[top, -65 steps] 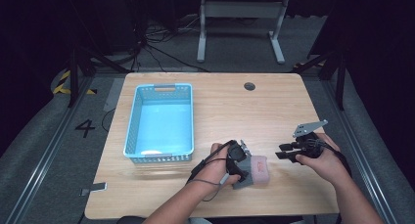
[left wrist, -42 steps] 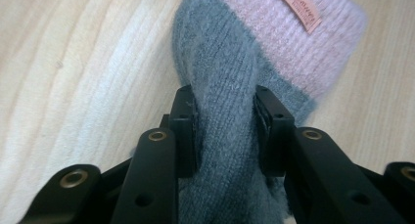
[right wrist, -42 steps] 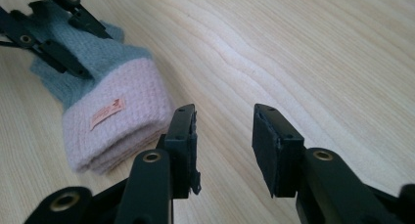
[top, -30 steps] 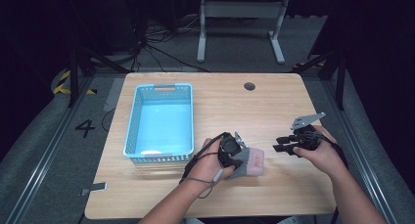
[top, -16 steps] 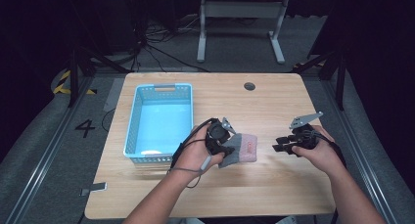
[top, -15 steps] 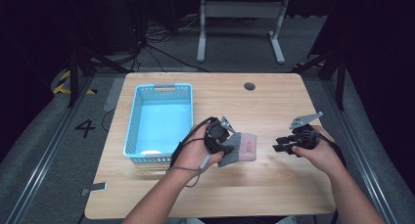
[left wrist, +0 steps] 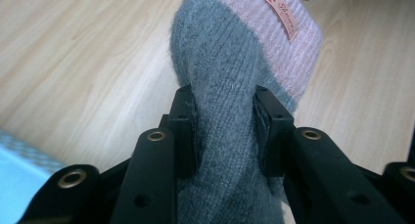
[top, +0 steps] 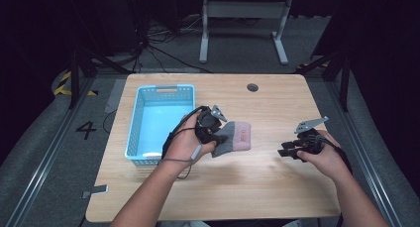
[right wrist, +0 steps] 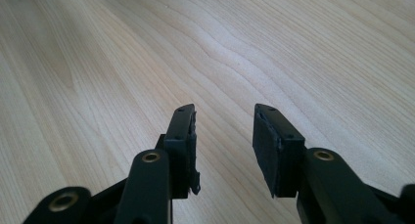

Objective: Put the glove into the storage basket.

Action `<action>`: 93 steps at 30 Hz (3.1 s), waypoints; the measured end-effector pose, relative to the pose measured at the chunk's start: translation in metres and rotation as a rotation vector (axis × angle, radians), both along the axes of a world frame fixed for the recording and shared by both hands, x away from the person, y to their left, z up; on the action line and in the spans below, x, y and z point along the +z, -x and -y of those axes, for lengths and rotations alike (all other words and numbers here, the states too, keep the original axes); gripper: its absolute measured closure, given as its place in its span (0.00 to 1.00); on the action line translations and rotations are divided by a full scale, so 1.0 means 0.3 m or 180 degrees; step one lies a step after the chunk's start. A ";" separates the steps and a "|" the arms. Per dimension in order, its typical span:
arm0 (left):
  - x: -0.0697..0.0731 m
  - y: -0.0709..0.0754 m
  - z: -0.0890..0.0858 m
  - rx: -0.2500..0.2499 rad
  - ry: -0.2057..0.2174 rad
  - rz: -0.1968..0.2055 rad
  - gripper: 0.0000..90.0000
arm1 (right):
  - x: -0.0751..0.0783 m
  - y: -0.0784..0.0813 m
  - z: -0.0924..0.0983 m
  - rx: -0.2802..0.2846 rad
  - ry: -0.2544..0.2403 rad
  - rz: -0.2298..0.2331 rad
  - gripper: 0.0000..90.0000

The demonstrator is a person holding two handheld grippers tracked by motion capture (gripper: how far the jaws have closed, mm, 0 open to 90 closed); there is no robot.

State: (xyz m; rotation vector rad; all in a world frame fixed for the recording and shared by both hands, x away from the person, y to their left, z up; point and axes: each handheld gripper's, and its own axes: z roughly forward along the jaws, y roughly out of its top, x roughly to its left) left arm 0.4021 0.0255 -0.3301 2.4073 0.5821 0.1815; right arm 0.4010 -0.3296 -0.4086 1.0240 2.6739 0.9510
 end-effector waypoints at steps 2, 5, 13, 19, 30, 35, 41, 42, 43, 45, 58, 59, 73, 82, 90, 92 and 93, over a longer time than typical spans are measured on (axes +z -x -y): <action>0.017 -0.009 -0.017 0.0034 -0.0036 0.0040 0.74 | 0.000 0.002 0.003 -0.0012 -0.0001 -0.0010 0.68; 0.033 -0.024 -0.046 0.0086 -0.0044 0.0070 0.74 | -0.001 0.005 0.005 -0.0028 -0.0001 -0.0010 0.68; 0.054 -0.066 -0.148 0.0258 -0.0017 0.0150 0.74 | -0.016 0.016 0.007 -0.0060 0.0008 -0.0017 0.67; 0.066 -0.107 -0.233 0.0394 0.0004 0.0227 0.74 | -0.032 0.033 0.011 -0.0104 0.0053 -0.0051 0.67; 0.046 -0.165 -0.353 0.0630 0.0117 0.0187 0.74 | -0.038 0.053 0.037 -0.0187 0.0058 -0.0050 0.67; 0.046 -0.178 -0.406 0.0737 0.0092 0.0187 0.74 | -0.042 0.040 0.034 -0.0162 0.0057 -0.0057 0.67; 0.064 -0.213 -0.450 0.0798 0.0024 0.0183 0.74 | -0.041 0.014 0.019 -0.0100 0.0053 -0.0056 0.66; 0.065 -0.223 -0.456 0.0804 0.0001 0.0162 0.74 | -0.040 0.009 0.017 -0.0102 0.0043 -0.0062 0.66; 0.065 -0.223 -0.456 0.0804 0.0001 0.0162 0.74 | -0.040 0.009 0.017 -0.0102 0.0043 -0.0062 0.66; 0.066 -0.255 -0.473 0.0841 -0.0052 0.0148 0.74 | -0.036 -0.005 0.014 -0.0081 0.0027 -0.0053 0.66; -0.003 -0.371 -0.488 0.0790 -0.0220 0.0005 0.74 | -0.044 -0.015 0.009 -0.0069 0.0040 -0.0069 0.65; -0.003 -0.371 -0.488 0.0790 -0.0220 0.0005 0.74 | -0.044 -0.015 0.009 -0.0069 0.0040 -0.0069 0.65; -0.120 -0.444 -0.504 0.0759 -0.0334 -0.0164 0.73 | -0.047 0.002 0.016 -0.0077 0.0067 -0.0035 0.64; -0.190 -0.453 -0.501 0.0680 -0.0399 -0.0269 0.73 | -0.051 -0.002 0.010 -0.0054 0.0089 -0.0038 0.63; -0.229 -0.475 -0.497 0.0665 -0.0414 -0.0360 0.72 | -0.048 0.001 0.008 -0.0033 0.0081 0.0003 0.63; -0.246 -0.485 -0.494 0.0679 -0.0473 -0.0398 0.72 | -0.048 0.002 0.008 -0.0042 0.0084 -0.0003 0.62; -0.250 -0.488 -0.493 0.0674 -0.0474 -0.0397 0.72 | -0.048 0.002 0.008 -0.0037 0.0081 0.0007 0.62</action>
